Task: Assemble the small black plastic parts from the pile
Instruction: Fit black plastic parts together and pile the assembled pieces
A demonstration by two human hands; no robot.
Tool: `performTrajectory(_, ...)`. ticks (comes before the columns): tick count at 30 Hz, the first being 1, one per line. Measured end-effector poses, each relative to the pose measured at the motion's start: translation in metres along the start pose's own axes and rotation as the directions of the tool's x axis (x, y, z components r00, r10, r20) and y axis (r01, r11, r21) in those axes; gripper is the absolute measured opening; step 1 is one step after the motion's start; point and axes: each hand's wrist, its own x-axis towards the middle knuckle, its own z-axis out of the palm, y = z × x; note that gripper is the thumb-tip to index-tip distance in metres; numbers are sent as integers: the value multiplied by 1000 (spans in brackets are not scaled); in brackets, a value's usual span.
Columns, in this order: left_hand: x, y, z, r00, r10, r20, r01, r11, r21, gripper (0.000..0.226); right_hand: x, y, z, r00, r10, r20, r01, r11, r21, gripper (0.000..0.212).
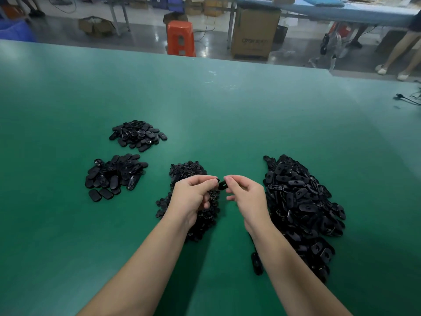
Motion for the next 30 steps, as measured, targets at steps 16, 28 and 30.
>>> performTrajectory(16, 2, -5, 6, 982, 181, -61, -159, 952, 260, 5, -11, 6, 4, 998, 6, 58, -13, 991, 131, 14)
performTrajectory(28, -1, -3, 3, 967, 249, -53, -220, 922, 318, 10, -17, 9, 7, 997, 1, 81, -16, 982, 189, 14)
performTrajectory(30, 0, -2, 3, 965, 255, -69, -221, 923, 314, 12, -17, 9, 7, 996, 2, 84, -21, 973, 229, 14)
